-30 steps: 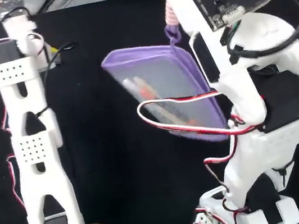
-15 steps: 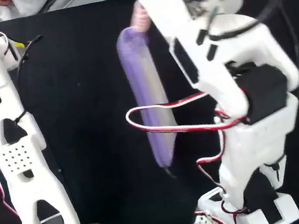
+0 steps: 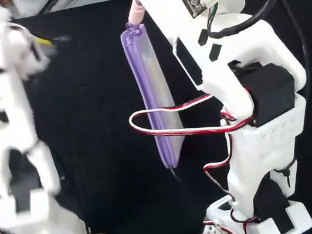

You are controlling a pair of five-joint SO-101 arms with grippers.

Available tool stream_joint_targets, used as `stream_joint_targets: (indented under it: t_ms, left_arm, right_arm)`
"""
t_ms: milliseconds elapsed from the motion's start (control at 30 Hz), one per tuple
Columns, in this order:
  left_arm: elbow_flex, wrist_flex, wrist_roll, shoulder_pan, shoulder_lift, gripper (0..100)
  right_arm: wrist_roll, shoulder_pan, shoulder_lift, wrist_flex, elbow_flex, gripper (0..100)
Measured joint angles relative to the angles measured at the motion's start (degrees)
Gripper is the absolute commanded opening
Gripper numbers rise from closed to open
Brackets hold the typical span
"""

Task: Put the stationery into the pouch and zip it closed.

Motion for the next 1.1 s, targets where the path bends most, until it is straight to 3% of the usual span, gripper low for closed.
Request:
stream_joint_targets:
  t_ms: [167, 333, 500, 800, 1100]
  left_arm:
    - [20.6, -0.3, 0.0, 8.9, -21.7, 24]
    - [34.5, -4.3, 0.3, 15.1, -35.3, 24]
    - [45.6, -9.6, 8.8, 22.2, -43.4, 24]
    - [68.7, -28.4, 29.7, 24.8, -55.5, 24]
    - [87.9, -49.5, 34.3, 31.0, -68.9, 24]
  right_arm:
    - [0.0, 0.0, 0.0, 0.0, 0.0, 1.1]
    - [0.0, 0.0, 0.0, 0.0, 0.0, 1.1]
    - [-0.7, 0.0, 0.0, 0.0, 0.0, 1.1]
    - [-3.1, 0.0, 0.0, 0.0, 0.0, 1.1]
    - [-3.1, -1.1, 0.0, 0.0, 0.0, 1.1]
